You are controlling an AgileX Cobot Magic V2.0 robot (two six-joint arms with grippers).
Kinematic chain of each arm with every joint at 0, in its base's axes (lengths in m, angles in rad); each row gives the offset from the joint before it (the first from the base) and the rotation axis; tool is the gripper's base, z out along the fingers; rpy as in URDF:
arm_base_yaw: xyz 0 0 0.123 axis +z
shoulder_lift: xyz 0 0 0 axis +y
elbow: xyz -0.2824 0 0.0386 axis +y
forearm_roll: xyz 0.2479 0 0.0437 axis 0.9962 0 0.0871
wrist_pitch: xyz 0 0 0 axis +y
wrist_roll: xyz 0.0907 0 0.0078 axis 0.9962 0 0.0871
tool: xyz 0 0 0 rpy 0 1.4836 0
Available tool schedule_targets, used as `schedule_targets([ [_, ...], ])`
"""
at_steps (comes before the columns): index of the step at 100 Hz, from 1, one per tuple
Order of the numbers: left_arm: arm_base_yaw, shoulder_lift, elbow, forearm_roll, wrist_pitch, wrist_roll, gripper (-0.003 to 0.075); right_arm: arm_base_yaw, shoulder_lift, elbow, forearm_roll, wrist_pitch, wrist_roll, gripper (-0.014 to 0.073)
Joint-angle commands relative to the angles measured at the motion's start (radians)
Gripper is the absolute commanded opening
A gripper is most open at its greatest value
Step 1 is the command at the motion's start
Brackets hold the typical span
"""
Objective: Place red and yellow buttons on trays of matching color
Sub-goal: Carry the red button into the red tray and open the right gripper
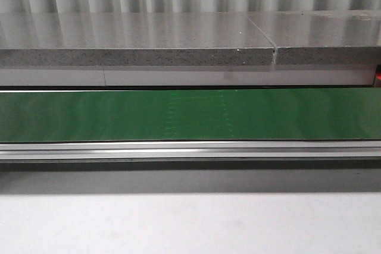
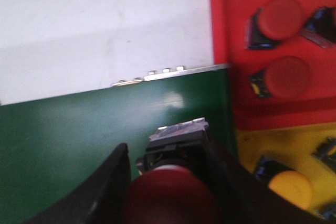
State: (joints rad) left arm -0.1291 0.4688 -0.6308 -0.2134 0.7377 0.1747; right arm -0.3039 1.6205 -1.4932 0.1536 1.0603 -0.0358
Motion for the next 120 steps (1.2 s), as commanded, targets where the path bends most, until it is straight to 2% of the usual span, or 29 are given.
schedule_targets([
  [1, -0.008, 0.004, -0.026, -0.019, -0.076, -0.001, -0.0020, -0.070, -0.047, -0.031, 0.005, -0.060, 0.001, 0.0153],
  [22, -0.008, 0.004, -0.026, -0.019, -0.076, -0.001, -0.0020, -0.192, -0.039, -0.031, 0.005, -0.100, 0.004, 0.0153],
  [51, -0.008, 0.004, -0.026, -0.019, -0.076, -0.001, -0.0020, -0.271, 0.057, -0.031, 0.005, -0.157, 0.028, 0.0153],
  [78, -0.008, 0.004, -0.026, -0.019, -0.076, -0.001, -0.0020, -0.317, 0.135, -0.031, 0.005, -0.242, 0.028, 0.0153],
  [120, -0.008, 0.004, -0.026, -0.019, -0.076, -0.001, -0.0020, -0.315, 0.245, -0.031, 0.058, -0.327, 0.036, 0.0153],
])
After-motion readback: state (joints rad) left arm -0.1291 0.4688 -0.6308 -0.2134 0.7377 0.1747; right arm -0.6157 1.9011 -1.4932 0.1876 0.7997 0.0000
